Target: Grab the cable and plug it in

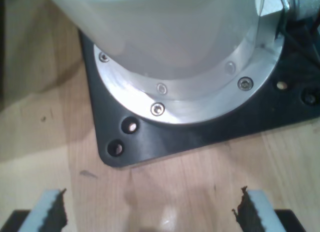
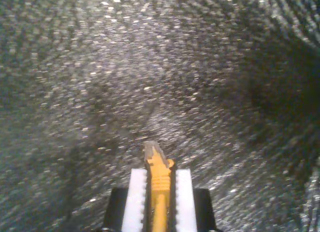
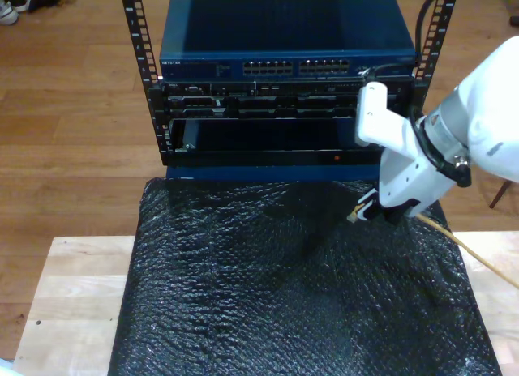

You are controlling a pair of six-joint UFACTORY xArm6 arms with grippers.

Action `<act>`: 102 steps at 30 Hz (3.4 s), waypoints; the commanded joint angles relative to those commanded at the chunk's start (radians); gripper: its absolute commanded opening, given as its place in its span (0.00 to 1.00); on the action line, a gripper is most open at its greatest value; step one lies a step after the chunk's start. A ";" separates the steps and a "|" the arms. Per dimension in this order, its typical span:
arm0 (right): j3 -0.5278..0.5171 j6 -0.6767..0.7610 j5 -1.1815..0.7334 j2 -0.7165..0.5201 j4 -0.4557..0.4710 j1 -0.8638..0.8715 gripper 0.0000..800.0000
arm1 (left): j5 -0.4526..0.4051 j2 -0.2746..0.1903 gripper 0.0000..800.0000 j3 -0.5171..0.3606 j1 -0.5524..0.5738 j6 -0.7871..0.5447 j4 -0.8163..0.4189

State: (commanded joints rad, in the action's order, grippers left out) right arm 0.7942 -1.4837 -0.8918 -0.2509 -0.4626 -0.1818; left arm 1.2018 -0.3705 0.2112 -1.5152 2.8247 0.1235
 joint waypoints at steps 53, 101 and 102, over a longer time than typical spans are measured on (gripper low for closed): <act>-0.060 0.002 0.003 0.038 0.002 -0.014 0.00 | -0.032 -0.011 1.00 -0.015 0.002 0.055 -0.006; 0.058 0.006 0.750 0.333 0.052 -0.127 0.00 | -0.048 -0.014 1.00 -0.023 0.002 0.150 -0.077; 0.061 0.006 0.766 0.339 0.052 -0.129 0.00 | -0.048 -0.014 1.00 -0.023 0.002 0.150 -0.077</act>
State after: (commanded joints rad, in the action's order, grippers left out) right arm 0.8556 -1.4776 -0.1262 0.0882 -0.4104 -0.3107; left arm 1.1542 -0.3844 0.1882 -1.5136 2.9751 0.0468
